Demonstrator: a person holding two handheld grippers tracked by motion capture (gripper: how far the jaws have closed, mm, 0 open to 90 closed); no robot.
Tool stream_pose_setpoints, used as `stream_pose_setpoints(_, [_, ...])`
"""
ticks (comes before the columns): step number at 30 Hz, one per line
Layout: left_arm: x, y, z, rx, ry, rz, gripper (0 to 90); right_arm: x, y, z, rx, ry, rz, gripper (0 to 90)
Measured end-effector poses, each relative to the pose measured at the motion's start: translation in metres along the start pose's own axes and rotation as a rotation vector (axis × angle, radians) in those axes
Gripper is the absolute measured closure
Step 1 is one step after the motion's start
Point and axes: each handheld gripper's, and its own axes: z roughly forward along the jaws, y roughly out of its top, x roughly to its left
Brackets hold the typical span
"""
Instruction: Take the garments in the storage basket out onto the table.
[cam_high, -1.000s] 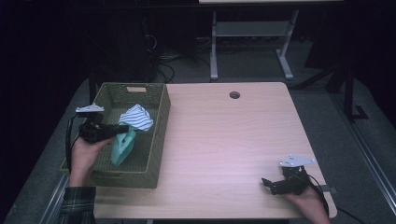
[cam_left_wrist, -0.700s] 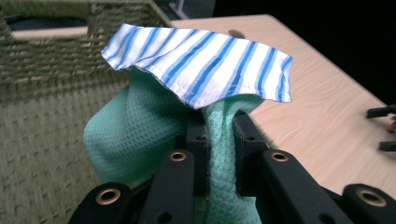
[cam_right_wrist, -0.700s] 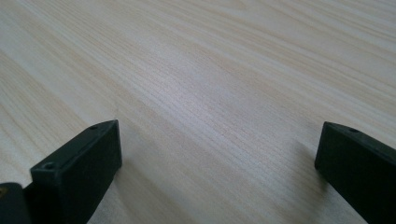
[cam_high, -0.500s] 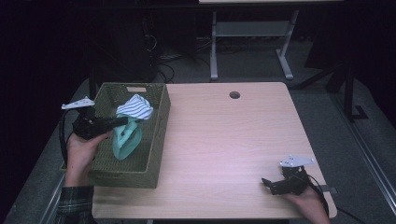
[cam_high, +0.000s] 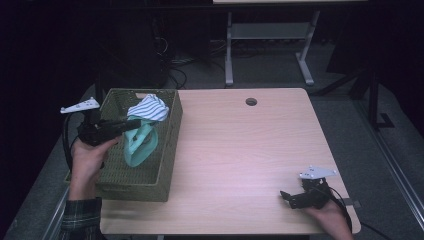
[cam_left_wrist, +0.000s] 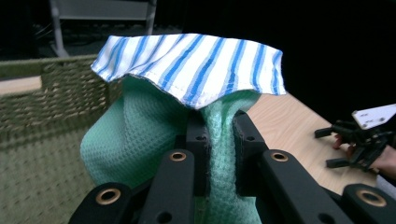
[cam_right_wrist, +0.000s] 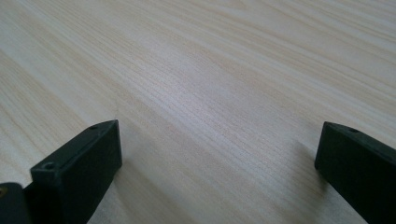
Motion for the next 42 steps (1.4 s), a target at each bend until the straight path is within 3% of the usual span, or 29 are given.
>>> stream_pose_setpoints(10, [-0.019,0.013,0.001,-0.05,-0.04,0.021,79.3,0.0,0.0,0.0,0.001,-0.003,0.0,0.1])
stream_pose_setpoints(24, [-0.044,0.024,0.008,-0.092,-0.129,0.051,79.4,0.0,0.0,0.0,0.001,-0.003,0.0,0.2])
stream_pose_setpoints(42, [-0.072,0.027,0.051,-0.061,-0.241,0.071,79.4,0.0,0.0,0.0,0.001,-0.003,0.0,0.1])
